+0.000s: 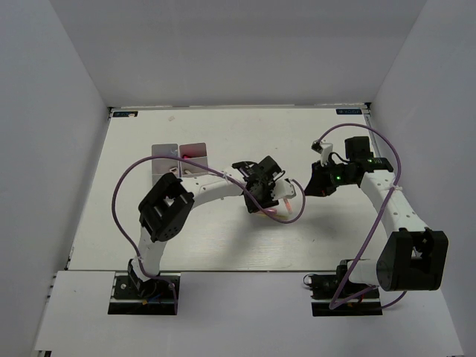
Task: Sort the stationery into containers
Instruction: Grab a piece of stationery with the left arm
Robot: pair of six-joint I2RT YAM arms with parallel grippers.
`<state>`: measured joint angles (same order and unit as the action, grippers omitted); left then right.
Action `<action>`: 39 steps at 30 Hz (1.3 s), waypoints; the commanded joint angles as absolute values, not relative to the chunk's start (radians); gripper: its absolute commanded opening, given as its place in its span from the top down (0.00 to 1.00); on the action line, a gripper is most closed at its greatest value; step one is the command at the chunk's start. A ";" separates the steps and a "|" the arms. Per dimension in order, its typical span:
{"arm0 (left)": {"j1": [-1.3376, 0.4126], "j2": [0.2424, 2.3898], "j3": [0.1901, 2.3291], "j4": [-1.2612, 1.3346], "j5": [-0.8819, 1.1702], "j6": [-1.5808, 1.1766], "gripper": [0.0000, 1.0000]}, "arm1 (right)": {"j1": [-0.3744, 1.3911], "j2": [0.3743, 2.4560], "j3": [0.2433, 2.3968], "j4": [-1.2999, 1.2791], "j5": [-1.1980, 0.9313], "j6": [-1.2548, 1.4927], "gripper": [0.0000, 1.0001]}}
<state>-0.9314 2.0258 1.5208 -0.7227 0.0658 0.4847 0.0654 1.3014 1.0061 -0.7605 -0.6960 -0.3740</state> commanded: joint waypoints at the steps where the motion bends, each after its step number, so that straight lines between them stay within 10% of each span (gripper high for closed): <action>1: -0.925 2.022 1.493 -0.670 0.101 0.465 0.47 | 0.060 1.278 1.054 -0.770 -0.716 -0.377 0.85; 24: -0.917 2.105 1.526 -0.592 0.170 0.416 0.48 | 0.052 1.281 1.052 -0.772 -0.716 -0.379 0.85; 39: -0.913 2.117 1.474 -0.603 0.109 0.408 0.89 | 0.048 1.278 1.054 -0.773 -0.724 -0.376 0.85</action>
<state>-0.9184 2.0975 1.5246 -0.5903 0.1448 0.4095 0.0536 1.3010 1.0061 -0.7609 -0.6998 -0.3737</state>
